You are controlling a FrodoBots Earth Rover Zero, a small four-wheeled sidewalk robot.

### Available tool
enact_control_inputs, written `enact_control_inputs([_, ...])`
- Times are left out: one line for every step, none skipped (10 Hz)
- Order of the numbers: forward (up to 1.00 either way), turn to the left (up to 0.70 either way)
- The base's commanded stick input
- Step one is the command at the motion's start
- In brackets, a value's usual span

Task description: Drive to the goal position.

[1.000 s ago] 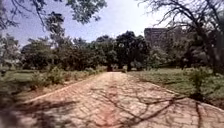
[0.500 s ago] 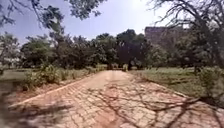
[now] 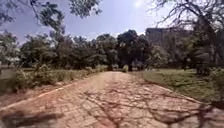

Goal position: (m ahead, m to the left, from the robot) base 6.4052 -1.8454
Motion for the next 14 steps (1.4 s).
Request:
enact_control_inputs([0.7,0.0])
enact_control_inputs([0.7,0.0])
enact_control_inputs([0.7,0.0])
enact_control_inputs([0.7,0.0])
enact_control_inputs([0.7,0.0])
enact_control_inputs([0.7,0.0])
enact_control_inputs([0.7,0.0])
enact_control_inputs([0.7,0.0])
enact_control_inputs([0.7,0.0])
enact_control_inputs([0.7,0.0])
enact_control_inputs([0.7,0.0])
enact_control_inputs([0.7,0.0])
enact_control_inputs([0.7,0.0])
enact_control_inputs([0.7,0.0])
